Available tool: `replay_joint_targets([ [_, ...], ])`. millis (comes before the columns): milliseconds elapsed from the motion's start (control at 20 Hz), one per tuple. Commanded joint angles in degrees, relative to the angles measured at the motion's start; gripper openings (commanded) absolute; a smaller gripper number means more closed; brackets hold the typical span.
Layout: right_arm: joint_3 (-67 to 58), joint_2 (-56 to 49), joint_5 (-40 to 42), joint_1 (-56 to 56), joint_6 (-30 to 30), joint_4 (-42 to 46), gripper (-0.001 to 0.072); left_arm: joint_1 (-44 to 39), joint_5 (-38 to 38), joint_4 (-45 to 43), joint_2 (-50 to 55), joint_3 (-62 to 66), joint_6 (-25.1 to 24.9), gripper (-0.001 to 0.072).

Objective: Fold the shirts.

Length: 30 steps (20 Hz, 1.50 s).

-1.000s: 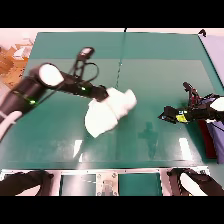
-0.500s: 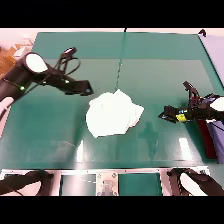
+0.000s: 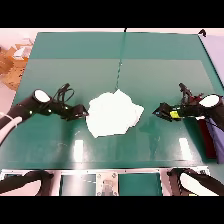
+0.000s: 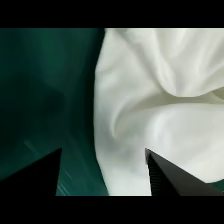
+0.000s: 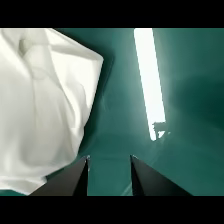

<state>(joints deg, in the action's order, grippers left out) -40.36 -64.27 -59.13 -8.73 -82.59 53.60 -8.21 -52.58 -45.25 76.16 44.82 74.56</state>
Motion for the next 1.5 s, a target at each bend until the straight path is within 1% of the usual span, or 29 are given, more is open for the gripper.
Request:
replay_joint_targets([
  [0, 0.0, -7.3, 3.0, 0.1, 4.5, -8.4, 0.0318, 0.2, 7.0, 10.7, 0.0, -7.5, -6.3, 0.0600],
  [100, 0.0, -11.3, 3.8, 0.8, 8.5, -14.0, 0.0414, 0.0, 9.1, 17.3, 0.0, -9.8, -10.4, 0.0599],
  [150, 0.0, -13.3, 4.2, 1.8, 9.8, -15.9, 0.0414, -0.7, 10.3, 20.0, 0.0, -10.7, -12.4, 0.0599],
  [200, 0.0, -15.0, 4.3, 2.9, 10.6, -17.0, 0.0414, -1.9, 11.6, 21.1, 0.0, -11.4, -13.2, 0.0599],
  [350, 0.0, -19.1, 6.0, 6.8, 11.3, -18.3, 0.0413, -7.0, 15.8, 21.8, 0.0, -11.7, -13.2, 0.0597],
  [400, 0.0, -19.9, 7.1, 7.9, 11.3, -18.3, 0.0411, -8.5, 16.7, 21.7, 0.0, -11.7, -13.2, 0.0408],
  [450, 0.0, -20.3, 8.0, 8.9, 11.3, -18.5, 0.0391, -9.1, 16.6, 21.7, 0.0, -11.7, -13.9, 0.0136],
  [500, -0.1, -20.5, 8.6, 9.3, 11.3, -18.7, 0.0333, -9.1, 16.1, 21.7, 0.0, -11.7, -14.3, 0.0026],
  [550, -0.5, -20.4, 8.6, 9.2, 11.8, -18.7, 0.0239, -8.6, 15.5, 21.4, -0.3, -11.4, -14.6, 0.0025],
  [600, -1.4, -20.4, 8.4, 9.2, 13.3, -18.7, 0.0076, -7.5, 14.0, 20.8, -0.5, -10.6, -14.6, 0.0025],
  [650, -2.8, -20.4, 7.1, 8.7, 14.7, -18.7, 0.0012, -5.7, 11.3, 20.0, -1.0, -9.1, -14.6, 0.0025],
  [750, -7.2, -19.3, 1.2, 6.8, 16.4, -18.6, 0.0011, -1.4, 6.2, 18.3, -3.7, -4.9, -14.5, 0.0024],
  [850, -12.4, -15.9, -3.7, 4.3, 16.3, -18.7, 0.0011, 2.8, 2.6, 18.1, -8.6, 0.9, -14.3, 0.0024],
  [1050, -24.7, -4.3, -9.7, -1.5, 13.2, -18.7, 0.0011, 8.6, -1.2, 18.1, -18.5, 16.2, -13.3, 0.0024],
  [1200, -35.1, 4.2, -12.4, -4.7, 11.8, -18.6, 0.0011, 10.4, -5.6, 17.6, -21.0, 28.9, -13.1, 0.0024],
  [1250, -37.9, 6.8, -12.4, -5.7, 10.8, -18.3, 0.0011, 10.4, -6.3, 15.5, -21.1, 32.3, -12.2, 0.0024],
  [1350, -41.0, 11.2, -12.5, -7.8, 9.0, -17.8, 0.0011, 10.4, -8.7, 10.4, -21.2, 36.9, -7.9, 0.0025],
  [1450, -41.2, 15.0, -12.9, -8.8, 8.8, -17.2, 0.0011, 10.4, -11.9, 9.7, -21.2, 37.8, -5.7, 0.0025],
])
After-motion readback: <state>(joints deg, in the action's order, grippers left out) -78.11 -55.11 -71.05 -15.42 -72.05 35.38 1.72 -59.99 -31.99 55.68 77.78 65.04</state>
